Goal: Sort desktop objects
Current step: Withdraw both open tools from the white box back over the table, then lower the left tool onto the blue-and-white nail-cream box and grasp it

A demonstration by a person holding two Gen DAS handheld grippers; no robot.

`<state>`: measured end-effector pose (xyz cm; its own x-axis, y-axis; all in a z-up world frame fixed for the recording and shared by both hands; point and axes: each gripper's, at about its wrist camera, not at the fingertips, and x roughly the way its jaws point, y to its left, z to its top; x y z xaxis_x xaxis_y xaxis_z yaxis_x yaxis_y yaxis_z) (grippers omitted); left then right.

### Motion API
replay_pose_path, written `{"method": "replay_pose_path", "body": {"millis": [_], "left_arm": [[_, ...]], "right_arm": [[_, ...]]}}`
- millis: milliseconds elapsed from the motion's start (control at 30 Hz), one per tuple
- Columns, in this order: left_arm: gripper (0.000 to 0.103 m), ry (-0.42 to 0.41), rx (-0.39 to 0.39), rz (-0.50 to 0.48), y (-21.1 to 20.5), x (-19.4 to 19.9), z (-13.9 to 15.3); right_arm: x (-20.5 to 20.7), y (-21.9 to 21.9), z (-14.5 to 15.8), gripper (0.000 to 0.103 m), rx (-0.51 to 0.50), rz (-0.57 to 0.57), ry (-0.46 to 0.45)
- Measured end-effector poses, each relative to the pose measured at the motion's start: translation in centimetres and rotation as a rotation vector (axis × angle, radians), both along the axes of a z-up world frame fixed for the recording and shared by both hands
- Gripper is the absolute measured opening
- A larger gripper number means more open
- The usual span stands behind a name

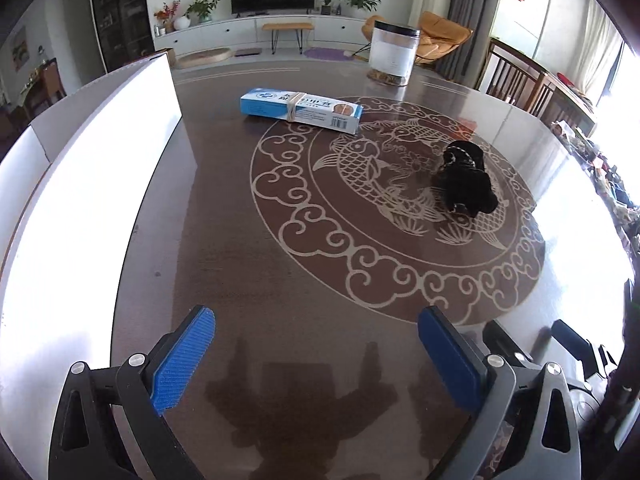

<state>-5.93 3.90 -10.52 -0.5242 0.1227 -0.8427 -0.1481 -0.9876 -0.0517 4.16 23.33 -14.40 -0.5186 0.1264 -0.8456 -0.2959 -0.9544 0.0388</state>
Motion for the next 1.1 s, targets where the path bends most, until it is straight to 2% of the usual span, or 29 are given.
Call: {"method": "replay_pose_path", "body": {"millis": [233,367,433,567,667,1100], "left_arm": [[0.103,-0.022,-0.087,0.095,0.2,-4.1,-1.8],[0.103,-0.05,-0.099,0.147,0.3,-6.3,-2.7],[0.103,-0.037,-0.094,0.158,0.6,-7.0,-2.8],[0.103,-0.022,-0.108,0.155,1.4,-7.9,-2.7],[0.103,-0.023,-0.097,0.156,1.5,-8.3,-2.8],[0.103,-0.011,-0.081,0.149,1.7,-9.0,-2.9]], "right_arm": [[-0.1,0.1,-0.1,0.103,0.01,-0.006,-0.003],[-0.2,0.1,-0.1,0.103,0.011,-0.003,-0.002],[-0.2,0.0,-0.1,0.103,0.013,-0.001,-0.003],[-0.2,0.0,-0.2,0.103,0.019,-0.001,-0.002],[-0.3,-0.4,-0.3,0.103,0.046,0.005,-0.008],[-0.1,-0.3,-0.3,0.103,0.05,-0.001,0.012]]}}
